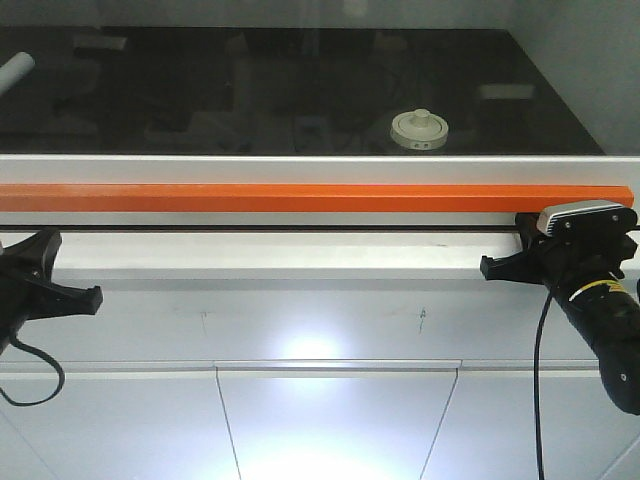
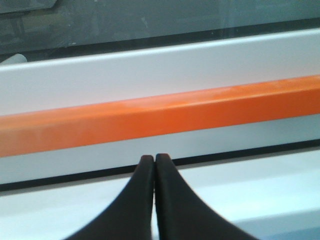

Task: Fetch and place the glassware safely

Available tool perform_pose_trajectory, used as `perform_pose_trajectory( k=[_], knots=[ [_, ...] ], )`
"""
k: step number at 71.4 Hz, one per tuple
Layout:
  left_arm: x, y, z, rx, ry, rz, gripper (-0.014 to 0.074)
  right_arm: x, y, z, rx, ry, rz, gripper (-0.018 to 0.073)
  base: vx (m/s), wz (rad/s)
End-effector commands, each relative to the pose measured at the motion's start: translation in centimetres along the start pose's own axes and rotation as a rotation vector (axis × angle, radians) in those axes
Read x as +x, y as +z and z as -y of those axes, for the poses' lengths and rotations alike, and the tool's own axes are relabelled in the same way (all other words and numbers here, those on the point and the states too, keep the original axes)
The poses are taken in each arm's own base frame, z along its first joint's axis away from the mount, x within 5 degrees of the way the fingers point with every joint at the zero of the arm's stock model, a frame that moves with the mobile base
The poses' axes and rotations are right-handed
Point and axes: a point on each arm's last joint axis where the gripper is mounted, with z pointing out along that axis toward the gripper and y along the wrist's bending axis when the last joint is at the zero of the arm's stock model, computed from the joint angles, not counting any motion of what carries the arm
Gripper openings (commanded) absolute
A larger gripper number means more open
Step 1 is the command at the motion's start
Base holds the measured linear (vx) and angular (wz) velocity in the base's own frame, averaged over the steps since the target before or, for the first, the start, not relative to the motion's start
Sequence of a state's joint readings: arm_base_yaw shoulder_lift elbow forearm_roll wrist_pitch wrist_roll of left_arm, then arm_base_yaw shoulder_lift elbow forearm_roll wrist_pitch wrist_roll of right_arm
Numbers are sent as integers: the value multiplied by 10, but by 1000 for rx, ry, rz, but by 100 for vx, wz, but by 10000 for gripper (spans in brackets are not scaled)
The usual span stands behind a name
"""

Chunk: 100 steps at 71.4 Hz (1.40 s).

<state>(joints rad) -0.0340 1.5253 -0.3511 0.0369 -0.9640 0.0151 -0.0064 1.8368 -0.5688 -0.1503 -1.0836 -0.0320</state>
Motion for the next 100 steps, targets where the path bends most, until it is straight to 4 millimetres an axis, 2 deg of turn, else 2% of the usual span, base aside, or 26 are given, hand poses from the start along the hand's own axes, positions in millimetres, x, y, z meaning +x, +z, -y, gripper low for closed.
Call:
perform_pose_trajectory(
  k=[1,15,29,43,54,79,100],
  knots=[
    [-13,11,0,0,-4,143,-7,-29,2,2,7,-18,174,-1,0,0],
    [-8,39,0,-3,-6,126,-7,-29,2,2,7,-18,174,-1,0,0],
    [-1,58,-1,-7,-9,84,-7,-29,1,2,8,-18,174,-1,0,0],
    [-4,71,-2,-8,-8,101,-7,-29,1,2,8,-18,174,-1,0,0],
    [-15,80,-2,-9,-8,140,-7,-29,1,2,8,-18,174,-1,0,0],
    [-22,84,-3,-9,-19,173,-7,-30,1,2,9,-18,187,-1,0,1],
    [-48,74,-3,-11,-11,248,-7,-40,-1,3,12,-22,231,-1,0,0]
  ],
)
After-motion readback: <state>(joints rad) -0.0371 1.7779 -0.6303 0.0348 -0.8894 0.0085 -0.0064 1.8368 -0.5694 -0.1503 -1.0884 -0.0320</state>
